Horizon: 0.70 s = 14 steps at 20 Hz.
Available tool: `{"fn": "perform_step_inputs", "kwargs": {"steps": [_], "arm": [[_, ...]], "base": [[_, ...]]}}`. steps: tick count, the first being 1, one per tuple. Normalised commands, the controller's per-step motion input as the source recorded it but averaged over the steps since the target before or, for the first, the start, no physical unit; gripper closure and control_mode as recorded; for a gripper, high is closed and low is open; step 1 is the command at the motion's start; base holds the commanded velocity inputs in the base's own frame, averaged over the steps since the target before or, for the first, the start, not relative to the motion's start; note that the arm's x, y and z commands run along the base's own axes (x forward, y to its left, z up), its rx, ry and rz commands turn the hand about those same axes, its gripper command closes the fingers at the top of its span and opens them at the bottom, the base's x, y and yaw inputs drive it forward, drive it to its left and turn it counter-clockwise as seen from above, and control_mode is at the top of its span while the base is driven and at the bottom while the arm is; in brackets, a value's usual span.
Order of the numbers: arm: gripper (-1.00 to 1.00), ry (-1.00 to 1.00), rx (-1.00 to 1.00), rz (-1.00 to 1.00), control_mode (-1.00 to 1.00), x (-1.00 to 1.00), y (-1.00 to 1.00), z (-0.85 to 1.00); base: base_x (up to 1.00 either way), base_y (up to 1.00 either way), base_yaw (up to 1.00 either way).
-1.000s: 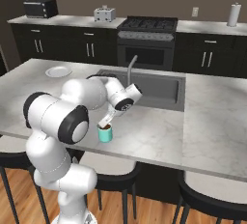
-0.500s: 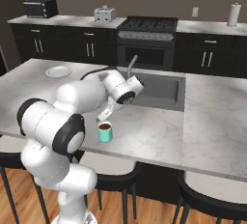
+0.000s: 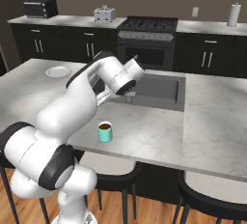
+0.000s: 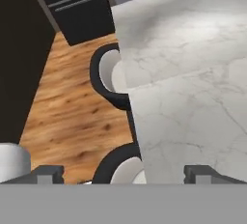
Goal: Pick up the marshmallow and place it in the cup of hot chocolate on the dining counter.
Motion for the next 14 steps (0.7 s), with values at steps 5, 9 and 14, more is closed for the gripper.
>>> {"fn": "perform_step_inputs", "kwargs": {"steps": [5,9,14], "arm": [[-1.00,0.11,-0.08,-0.72,-1.00,-0.14,-0.01,0.43],[-1.00,0.04,-0.03,-0.64,-1.00,-0.50,0.01,0.48],[-1.00,0.04,-0.21,-0.40,-1.00,-0.68,0.40,0.59]], "base": [[0.00,0.00,0.00],[0.00,0.00,0.00],[0.00,0.00,0.00]]}}
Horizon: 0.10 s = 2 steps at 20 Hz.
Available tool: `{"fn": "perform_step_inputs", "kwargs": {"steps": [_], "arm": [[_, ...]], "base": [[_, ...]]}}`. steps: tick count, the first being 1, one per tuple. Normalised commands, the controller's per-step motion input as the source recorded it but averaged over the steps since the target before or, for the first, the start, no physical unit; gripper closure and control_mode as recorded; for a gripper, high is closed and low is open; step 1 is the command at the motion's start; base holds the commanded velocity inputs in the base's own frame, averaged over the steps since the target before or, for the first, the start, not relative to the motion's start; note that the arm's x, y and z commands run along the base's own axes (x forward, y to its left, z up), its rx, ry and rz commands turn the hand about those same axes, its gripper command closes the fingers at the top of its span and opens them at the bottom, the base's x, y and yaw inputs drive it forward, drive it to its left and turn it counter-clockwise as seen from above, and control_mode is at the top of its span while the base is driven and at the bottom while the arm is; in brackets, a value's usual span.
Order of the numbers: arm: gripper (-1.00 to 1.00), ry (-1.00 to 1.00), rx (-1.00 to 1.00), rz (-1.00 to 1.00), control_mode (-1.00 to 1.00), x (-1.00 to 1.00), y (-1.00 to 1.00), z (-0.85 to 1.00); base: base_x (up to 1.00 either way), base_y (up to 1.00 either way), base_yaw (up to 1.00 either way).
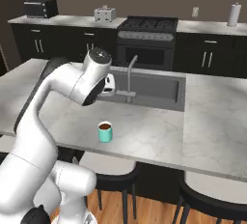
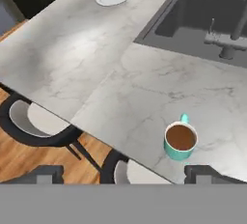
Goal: Pick up the marshmallow and place it in the cup of hot chocolate on the dining counter.
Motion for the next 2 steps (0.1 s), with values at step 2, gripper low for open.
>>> {"fn": "perform_step_inputs", "kwargs": {"steps": [2], "arm": [[-1.00,0.19,-0.31,-0.11,-1.00,-0.33,0.70,0.57]], "base": [[0.00,0.00,0.00]]}}
